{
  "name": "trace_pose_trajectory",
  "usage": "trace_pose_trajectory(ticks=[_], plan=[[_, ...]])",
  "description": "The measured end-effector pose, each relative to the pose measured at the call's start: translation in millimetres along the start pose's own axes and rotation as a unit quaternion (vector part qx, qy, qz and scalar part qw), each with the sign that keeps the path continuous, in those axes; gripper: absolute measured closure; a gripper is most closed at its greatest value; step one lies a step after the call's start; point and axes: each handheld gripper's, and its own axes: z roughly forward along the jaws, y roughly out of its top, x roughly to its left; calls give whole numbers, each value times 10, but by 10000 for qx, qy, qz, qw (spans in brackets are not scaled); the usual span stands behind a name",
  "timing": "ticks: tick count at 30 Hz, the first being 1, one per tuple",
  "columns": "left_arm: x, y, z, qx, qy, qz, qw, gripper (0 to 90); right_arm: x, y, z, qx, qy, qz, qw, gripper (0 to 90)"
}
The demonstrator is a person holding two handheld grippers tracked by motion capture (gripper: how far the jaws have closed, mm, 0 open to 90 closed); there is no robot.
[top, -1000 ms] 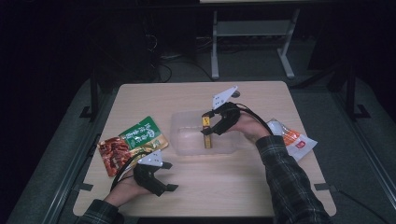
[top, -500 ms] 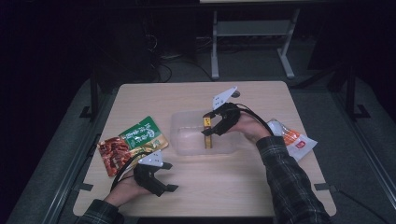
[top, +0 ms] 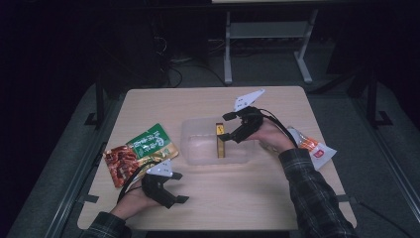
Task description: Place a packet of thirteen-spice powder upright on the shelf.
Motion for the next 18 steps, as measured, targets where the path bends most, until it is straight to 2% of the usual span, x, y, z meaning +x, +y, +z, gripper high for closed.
trace_pose_trajectory(ticks=[4, 6, 8, 9, 14, 18], plan=[[-7, -3, 17, -90, 2, -33, 10000, 132, 76, -44, -149, -180, -260, 159, 9994, 140], [-2, -3, 16, -59, 15, -40, 10000, 132, 112, -55, -195, -158, -310, 238, 9991, 139], [2, 0, 11, -46, 16, -62, 10000, 132, 186, -85, -254, -232, -488, 297, 9981, 142], [3, 0, 11, -56, 22, -71, 10000, 132, 206, -93, -269, -247, -477, 367, 9979, 142], [5, 5, 20, -40, 61, -71, 9999, 132, 358, -212, -338, -152, -746, 396, 9963, 143], [-6, 8, 30, -55, 47, -94, 9999, 132, 498, -338, -358, 13, -870, 433, 9953, 149]])
